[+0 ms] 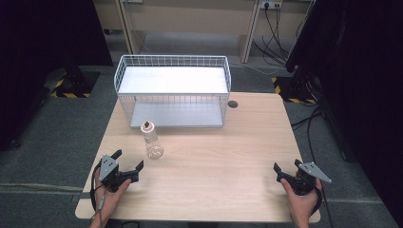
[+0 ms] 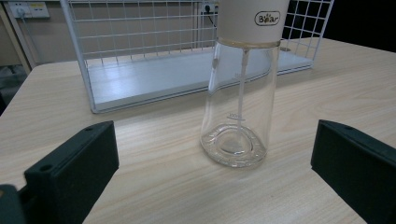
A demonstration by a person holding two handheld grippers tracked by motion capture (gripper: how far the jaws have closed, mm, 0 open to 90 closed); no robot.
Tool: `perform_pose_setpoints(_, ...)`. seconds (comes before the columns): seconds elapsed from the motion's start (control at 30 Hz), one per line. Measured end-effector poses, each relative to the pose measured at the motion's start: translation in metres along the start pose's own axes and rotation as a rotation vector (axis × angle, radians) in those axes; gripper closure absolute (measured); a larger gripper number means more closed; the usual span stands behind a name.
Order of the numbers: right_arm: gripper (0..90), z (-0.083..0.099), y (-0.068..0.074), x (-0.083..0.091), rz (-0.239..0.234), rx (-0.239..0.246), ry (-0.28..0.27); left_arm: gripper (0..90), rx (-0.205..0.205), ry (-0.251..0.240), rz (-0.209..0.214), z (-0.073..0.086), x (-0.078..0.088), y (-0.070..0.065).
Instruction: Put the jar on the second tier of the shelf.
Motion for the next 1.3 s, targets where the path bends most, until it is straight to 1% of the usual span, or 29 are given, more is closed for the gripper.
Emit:
perform_pose_setpoints(0.1, 7.7, 0.0, 0.0, 0.0, -0.002, -0.001, 0.002, 0.2, -0.003, 0.001, 0.011, -0.001, -0.001, -0.002)
perform_pose_setpoints(0.23, 7.7, 0.0, 0.0, 0.0, -0.002, 0.002, 0.005, 0.3, 0.0, -0.021, 0.018, -0.008, -0.001, -0.002)
perform_pose_setpoints(0.3, 7.6, 0.001, 0.001, -0.001, -0.001, 0.004, 0.012, 0.5, 0.017, -0.038, 0.029, -0.016, -0.004, -0.001)
perform_pose_setpoints(0.43, 7.5, 0.001, 0.001, -0.001, -0.001, 0.005, 0.015, 1.9, 0.031, -0.049, 0.041, -0.022, -0.006, 0.0)
perform_pose_setpoints(0.47, 7.5, 0.001, 0.001, -0.001, -0.001, 0.005, 0.015, 1.9, 0.03, -0.053, 0.046, -0.024, -0.008, -0.001)
perform_pose_setpoints(0.57, 7.4, 0.001, 0.0, -0.002, -0.002, 0.001, 0.017, 2.9, 0.007, -0.058, 0.047, -0.03, -0.012, -0.002)
perform_pose_setpoints(0.7, 7.4, 0.001, 0.0, -0.002, 0.001, 0.005, 0.017, 3.8, 0.007, -0.068, 0.054, -0.035, -0.021, -0.003)
perform_pose_setpoints(0.8, 7.4, 0.001, 0.0, -0.002, 0.0, 0.001, 0.019, 6.8, 0.007, -0.074, 0.063, -0.037, -0.028, -0.005)
perform_pose_setpoints(0.87, 7.5, 0.001, 0.0, -0.002, 0.0, -0.001, 0.019, 7.9, 0.007, -0.079, 0.065, -0.038, -0.03, -0.006)
perform_pose_setpoints(0.9, 7.5, 0.001, 0.0, -0.002, 0.001, -0.003, 0.021, 10.4, 0.006, -0.084, 0.065, -0.039, -0.031, -0.005)
perform_pose_setpoints(0.93, 7.5, 0.001, 0.0, -0.002, 0.001, -0.003, 0.021, 10.4, 0.006, -0.086, 0.065, -0.041, -0.033, -0.005)
perform_pose_setpoints(0.97, 7.5, 0.001, 0.0, -0.002, 0.001, -0.001, 0.024, 12.7, 0.008, -0.093, 0.068, -0.044, -0.036, -0.004)
perform_pose_setpoints(1.03, 7.5, 0.001, 0.0, -0.002, 0.001, -0.001, 0.023, 14.2, 0.009, -0.097, 0.069, -0.046, -0.038, -0.005)
perform_pose_setpoints(1.07, 7.5, 0.001, 0.0, -0.002, 0.002, -0.001, 0.022, 16.7, 0.013, -0.101, 0.072, -0.048, -0.04, -0.005)
perform_pose_setpoints(1.1, 7.5, 0.001, 0.0, -0.002, 0.001, -0.002, 0.021, 17.5, 0.007, -0.102, 0.078, -0.051, -0.044, -0.007)
perform_pose_setpoints(1.17, 7.5, 0.001, 0.0, -0.002, 0.001, -0.003, 0.021, 18.8, 0.003, -0.103, 0.079, -0.052, -0.046, -0.008)
perform_pose_setpoints(1.2, 7.5, 0.001, 0.0, -0.002, 0.001, -0.006, 0.022, 20.8, -0.004, -0.102, 0.082, -0.054, -0.05, -0.01)
perform_pose_setpoints(1.3, 7.5, 0.001, 0.0, -0.002, 0.0, -0.007, 0.023, 23.8, -0.005, -0.104, 0.078, -0.057, -0.053, -0.012)
Point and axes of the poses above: each handheld gripper's, and its own axes: x roughly backward along the jaws, z roughly out of its underside, y roughly to its left, the point moved 9 cm from there along -x, roughly forward along the jaws, and after that the axes turned 9 degrees about -x, right-handed, at the moved point
